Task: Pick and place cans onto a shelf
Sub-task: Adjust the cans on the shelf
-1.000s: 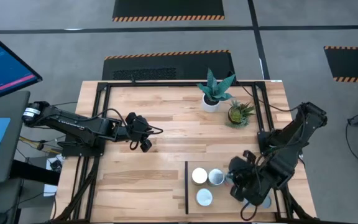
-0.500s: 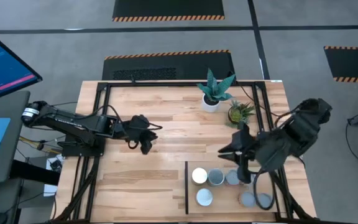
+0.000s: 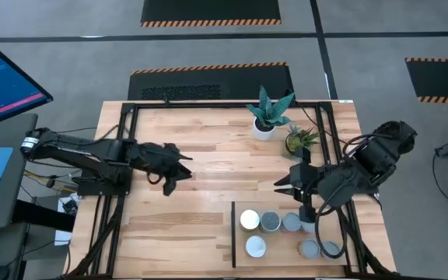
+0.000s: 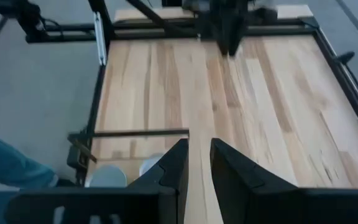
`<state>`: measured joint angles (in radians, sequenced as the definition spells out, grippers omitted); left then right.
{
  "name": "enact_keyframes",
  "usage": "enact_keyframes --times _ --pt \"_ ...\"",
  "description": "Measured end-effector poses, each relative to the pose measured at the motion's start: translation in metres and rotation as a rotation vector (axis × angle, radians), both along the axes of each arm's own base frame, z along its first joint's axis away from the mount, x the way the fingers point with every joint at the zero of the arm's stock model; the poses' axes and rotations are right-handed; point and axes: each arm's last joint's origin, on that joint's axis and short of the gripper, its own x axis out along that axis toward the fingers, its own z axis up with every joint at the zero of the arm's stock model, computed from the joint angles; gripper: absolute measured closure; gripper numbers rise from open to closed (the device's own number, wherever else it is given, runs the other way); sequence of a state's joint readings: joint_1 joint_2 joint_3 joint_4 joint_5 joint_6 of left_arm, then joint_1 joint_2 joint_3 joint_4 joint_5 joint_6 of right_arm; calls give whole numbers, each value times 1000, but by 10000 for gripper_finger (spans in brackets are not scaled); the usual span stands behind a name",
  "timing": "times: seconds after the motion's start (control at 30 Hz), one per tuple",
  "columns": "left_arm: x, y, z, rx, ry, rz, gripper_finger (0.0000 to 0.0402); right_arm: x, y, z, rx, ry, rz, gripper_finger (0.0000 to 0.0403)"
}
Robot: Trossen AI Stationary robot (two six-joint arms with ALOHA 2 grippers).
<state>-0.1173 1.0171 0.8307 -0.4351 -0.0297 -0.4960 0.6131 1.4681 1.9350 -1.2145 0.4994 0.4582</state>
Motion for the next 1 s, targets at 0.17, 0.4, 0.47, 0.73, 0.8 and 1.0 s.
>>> enact_keyframes --times 0.17,0.4,0.47,0.73,0.8,1.0 --pt "-20 3 18 85 -133 -18 340 -12 -4 -10 20 -47 28 310" --pt "-35 3 17 25 -258 -30 340 -20 -11 -18 78 -242 149 310" --pt "-34 3 17 -25 -258 -1 340 -17 -13 -17 100 -275 132 310" --pt "-31 4 16 -84 -254 84 340 14 3 -35 340 -216 38 310" --pt "-31 4 14 -62 -241 72 340 23 17 -48 412 -116 86 310" --pt "-24 3 9 -45 -219 64 340 44 69 -98 556 215 197 310"
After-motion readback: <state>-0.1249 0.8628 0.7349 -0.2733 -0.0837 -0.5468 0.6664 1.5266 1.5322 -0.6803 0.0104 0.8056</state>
